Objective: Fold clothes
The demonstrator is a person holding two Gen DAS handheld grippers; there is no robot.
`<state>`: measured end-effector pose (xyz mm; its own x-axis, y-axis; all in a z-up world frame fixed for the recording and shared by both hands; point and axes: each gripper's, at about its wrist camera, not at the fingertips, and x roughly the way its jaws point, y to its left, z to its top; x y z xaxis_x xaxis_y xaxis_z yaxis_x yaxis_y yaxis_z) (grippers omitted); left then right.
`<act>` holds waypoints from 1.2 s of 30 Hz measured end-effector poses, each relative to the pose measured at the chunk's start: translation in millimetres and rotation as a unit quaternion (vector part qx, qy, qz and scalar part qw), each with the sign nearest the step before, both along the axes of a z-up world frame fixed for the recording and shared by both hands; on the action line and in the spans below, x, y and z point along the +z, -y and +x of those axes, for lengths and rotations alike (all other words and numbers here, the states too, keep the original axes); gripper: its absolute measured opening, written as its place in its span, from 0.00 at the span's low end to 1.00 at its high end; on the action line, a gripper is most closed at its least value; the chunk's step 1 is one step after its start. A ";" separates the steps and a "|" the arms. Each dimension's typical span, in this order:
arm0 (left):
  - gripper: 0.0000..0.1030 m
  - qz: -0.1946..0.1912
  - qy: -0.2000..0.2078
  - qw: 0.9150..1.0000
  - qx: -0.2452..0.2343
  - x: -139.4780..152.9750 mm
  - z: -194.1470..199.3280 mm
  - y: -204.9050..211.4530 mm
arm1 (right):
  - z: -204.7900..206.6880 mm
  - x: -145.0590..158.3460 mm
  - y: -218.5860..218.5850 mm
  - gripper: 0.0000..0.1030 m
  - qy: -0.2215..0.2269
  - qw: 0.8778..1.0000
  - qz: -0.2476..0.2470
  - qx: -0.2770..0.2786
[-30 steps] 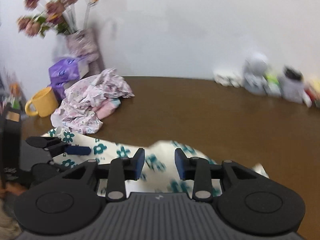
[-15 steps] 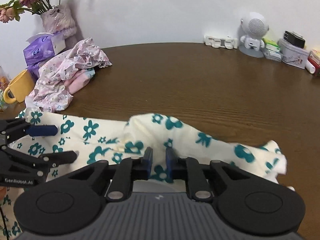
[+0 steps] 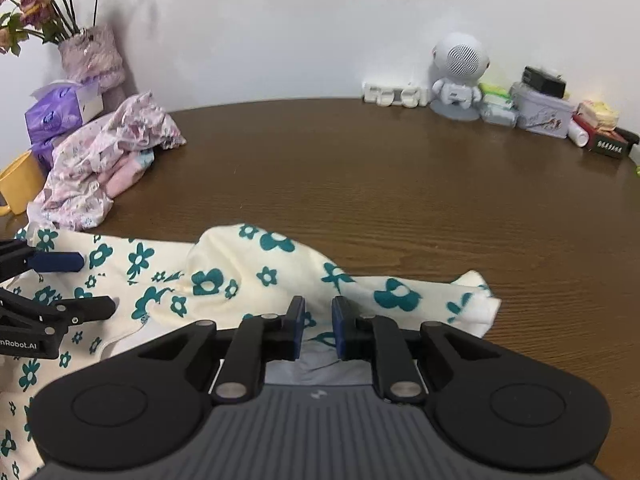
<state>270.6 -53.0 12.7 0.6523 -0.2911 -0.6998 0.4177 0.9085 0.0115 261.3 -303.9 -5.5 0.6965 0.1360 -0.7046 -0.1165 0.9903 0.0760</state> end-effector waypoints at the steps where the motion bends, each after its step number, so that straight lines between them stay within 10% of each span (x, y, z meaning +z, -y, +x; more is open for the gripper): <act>1: 0.75 0.000 0.000 1.000 0.000 -0.1 -0.2 0.0 | -0.9 -1.5 1.7 0.13 -0.001 1.000 -0.005 -0.002; 16: 0.76 -0.021 -0.004 0.999 0.037 6.8 -0.1 -8.6 | -20.6 7.5 16.6 0.20 0.019 1.000 0.003 -0.014; 26: 0.76 -0.076 0.055 0.989 0.114 84.2 -43.0 -77.7 | -89.0 59.9 5.1 0.41 0.093 0.994 0.054 0.012; 36: 0.68 0.004 0.005 0.984 0.180 56.1 -38.7 -150.3 | -132.4 47.7 -47.2 0.47 0.099 0.990 0.053 0.080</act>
